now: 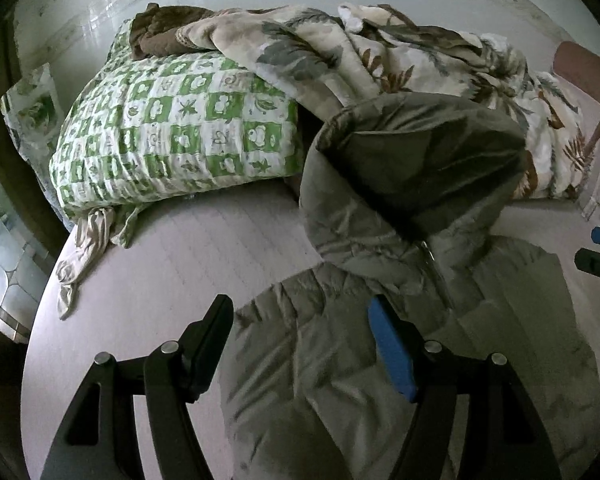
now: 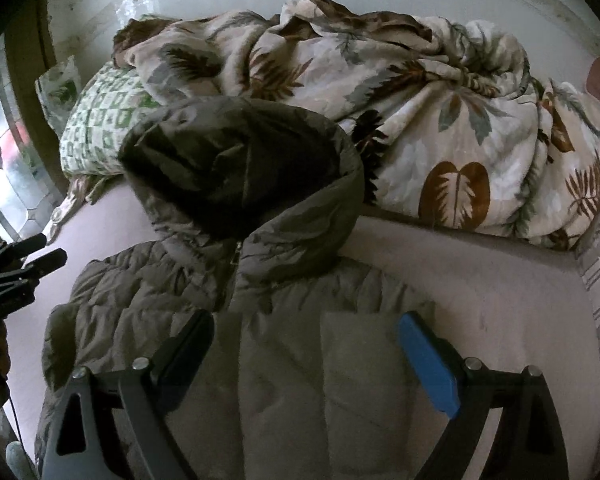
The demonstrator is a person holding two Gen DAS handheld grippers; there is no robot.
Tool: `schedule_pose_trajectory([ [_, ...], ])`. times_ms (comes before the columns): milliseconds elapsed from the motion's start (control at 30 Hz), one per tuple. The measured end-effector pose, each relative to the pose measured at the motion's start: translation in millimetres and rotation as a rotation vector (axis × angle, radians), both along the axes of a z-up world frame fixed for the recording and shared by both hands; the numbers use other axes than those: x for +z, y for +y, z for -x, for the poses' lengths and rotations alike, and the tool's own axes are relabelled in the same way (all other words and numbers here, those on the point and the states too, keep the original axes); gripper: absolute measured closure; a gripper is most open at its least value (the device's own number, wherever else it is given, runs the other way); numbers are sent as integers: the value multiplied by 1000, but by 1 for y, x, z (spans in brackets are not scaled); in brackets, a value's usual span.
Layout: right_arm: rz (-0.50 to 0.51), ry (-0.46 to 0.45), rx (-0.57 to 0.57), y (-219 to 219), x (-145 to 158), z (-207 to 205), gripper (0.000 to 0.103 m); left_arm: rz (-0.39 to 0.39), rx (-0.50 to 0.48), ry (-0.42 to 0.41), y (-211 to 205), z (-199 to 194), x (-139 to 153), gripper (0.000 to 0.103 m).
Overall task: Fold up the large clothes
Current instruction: 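Grasp the jacket hood with the left tool and lift it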
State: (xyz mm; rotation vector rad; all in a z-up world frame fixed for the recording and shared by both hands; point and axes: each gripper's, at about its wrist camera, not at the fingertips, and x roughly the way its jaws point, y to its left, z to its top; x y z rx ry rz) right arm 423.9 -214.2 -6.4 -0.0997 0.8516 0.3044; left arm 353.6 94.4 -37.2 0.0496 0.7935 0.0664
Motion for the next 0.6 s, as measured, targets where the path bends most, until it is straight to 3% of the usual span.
schedule_pose_trajectory([
  [600,69,11,24,11,-18,-74,8,-40,-31,13,-15,-81,-17,32],
])
